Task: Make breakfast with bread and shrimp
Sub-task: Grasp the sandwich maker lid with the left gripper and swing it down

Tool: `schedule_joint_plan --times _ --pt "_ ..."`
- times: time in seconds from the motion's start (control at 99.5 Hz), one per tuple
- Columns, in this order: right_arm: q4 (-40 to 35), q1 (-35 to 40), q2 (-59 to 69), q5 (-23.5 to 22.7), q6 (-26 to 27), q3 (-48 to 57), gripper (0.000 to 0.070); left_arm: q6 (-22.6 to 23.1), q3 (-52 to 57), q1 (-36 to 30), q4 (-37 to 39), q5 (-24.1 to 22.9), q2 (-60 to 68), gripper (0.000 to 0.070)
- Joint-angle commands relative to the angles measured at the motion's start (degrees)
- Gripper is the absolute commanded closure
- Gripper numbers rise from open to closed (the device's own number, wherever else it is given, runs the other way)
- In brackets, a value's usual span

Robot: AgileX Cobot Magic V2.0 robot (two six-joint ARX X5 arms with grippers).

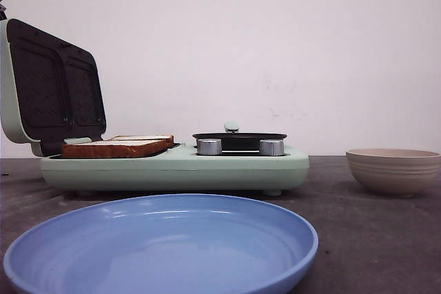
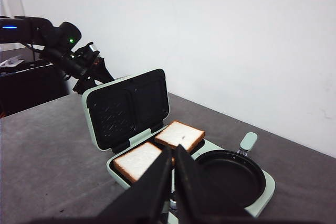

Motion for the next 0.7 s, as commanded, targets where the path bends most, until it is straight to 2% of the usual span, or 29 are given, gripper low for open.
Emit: schedule_joint_plan --times 0.0,0.09,0.1,0.251,0.332,0.522,0.693 --pt "0.4 0.3 0.3 0.4 1.1 0.9 0.0700 0.1 1.6 0.1 0.3 -0.1 1.7 0.0454" --pt "0.4 0.3 0.3 0.8 1.2 0.9 0.0700 0.1 1.6 0.1 0.3 -0.1 1.7 0.0574" --pt "0.4 0.3 0.3 0.8 1.4 0.9 0.0700 0.0 1.6 0.2 0.2 0.0 1.7 0.0604" --pt "0.5 0.3 0.3 0.8 1.5 0.9 0.0700 -0.2 1.6 0.2 -0.2 1.9 1.7 0.0609" --pt "0.5 0.3 0.3 0.8 1.6 0.9 0.0700 -1.2 1.6 0.1 -0.1 2.5 1.7 0.0700" --pt "0.7 0.3 0.3 0.8 1.7 0.9 0.0700 -2.7 1.7 -0.8 0.0 6.2 1.7 0.0700" --pt "0.8 0.3 0.3 0.8 1.7 0.9 0.0700 -4.2 1.7 -2.4 0.5 7.2 1.4 0.0700"
